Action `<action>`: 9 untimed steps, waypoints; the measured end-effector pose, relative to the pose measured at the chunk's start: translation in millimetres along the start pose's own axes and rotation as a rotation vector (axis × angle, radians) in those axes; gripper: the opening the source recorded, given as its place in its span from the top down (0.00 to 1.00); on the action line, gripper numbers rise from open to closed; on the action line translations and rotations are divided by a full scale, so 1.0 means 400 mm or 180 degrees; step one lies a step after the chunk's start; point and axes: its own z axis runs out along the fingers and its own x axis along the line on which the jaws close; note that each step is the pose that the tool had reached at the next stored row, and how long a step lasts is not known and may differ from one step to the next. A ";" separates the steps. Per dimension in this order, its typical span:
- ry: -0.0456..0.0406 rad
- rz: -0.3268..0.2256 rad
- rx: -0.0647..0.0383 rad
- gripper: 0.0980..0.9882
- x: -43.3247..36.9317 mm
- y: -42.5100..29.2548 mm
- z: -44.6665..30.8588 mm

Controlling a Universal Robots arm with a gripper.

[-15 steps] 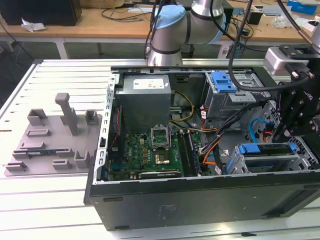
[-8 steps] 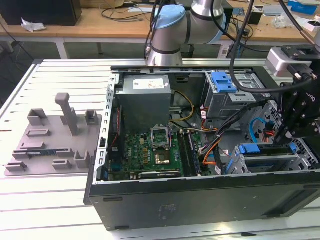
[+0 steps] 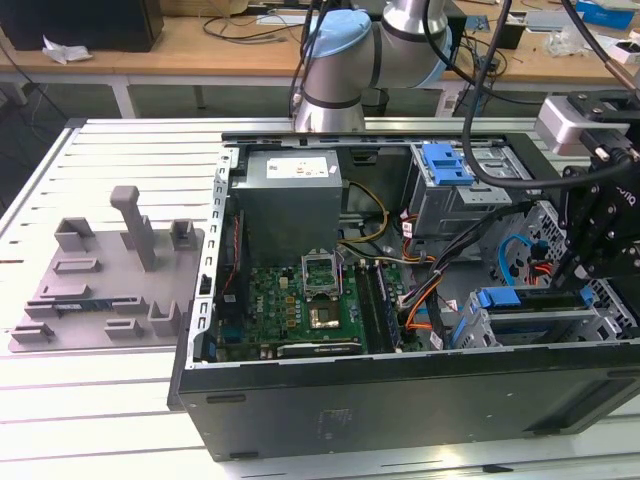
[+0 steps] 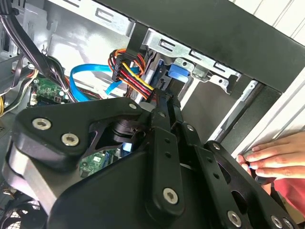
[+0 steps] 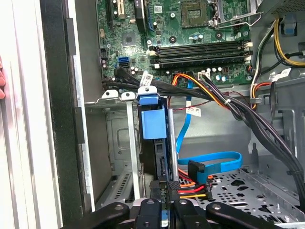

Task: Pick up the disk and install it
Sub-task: 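Insert the first disk wire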

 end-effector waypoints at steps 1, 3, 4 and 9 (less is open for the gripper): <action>0.0000 0.0000 0.0000 0.92 0.001 0.000 0.000; 0.0000 0.0000 0.0000 0.92 0.001 0.000 0.000; 0.0000 0.0000 0.0000 0.92 0.001 0.000 0.000; 0.0000 0.0000 0.0000 0.92 0.001 0.000 0.001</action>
